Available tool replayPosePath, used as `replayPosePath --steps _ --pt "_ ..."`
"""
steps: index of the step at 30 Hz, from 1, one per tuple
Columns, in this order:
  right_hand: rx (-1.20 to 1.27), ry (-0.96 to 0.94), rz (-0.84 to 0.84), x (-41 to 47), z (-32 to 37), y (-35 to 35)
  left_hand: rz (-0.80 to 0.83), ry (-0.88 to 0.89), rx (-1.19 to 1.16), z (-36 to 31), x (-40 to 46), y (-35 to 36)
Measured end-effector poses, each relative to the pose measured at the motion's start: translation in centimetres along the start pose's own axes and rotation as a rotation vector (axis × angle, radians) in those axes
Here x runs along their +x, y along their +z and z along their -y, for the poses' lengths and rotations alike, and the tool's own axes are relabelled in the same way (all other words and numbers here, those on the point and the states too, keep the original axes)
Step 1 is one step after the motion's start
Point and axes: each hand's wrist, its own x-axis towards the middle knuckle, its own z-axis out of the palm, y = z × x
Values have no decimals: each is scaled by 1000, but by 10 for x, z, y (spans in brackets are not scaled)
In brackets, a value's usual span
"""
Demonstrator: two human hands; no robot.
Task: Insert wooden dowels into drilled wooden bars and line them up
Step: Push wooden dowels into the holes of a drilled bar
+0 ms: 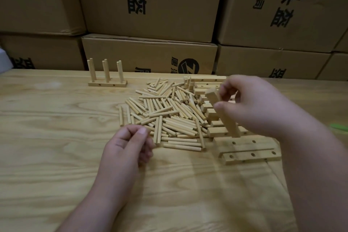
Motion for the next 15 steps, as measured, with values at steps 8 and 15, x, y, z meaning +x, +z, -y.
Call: replayPosePath --steps 8,15 --pt "446 -6 14 -11 49 69 173 35 63 -1 -6 3" --pt "463 22 -24 -7 39 87 31 -62 14 1 2 0"
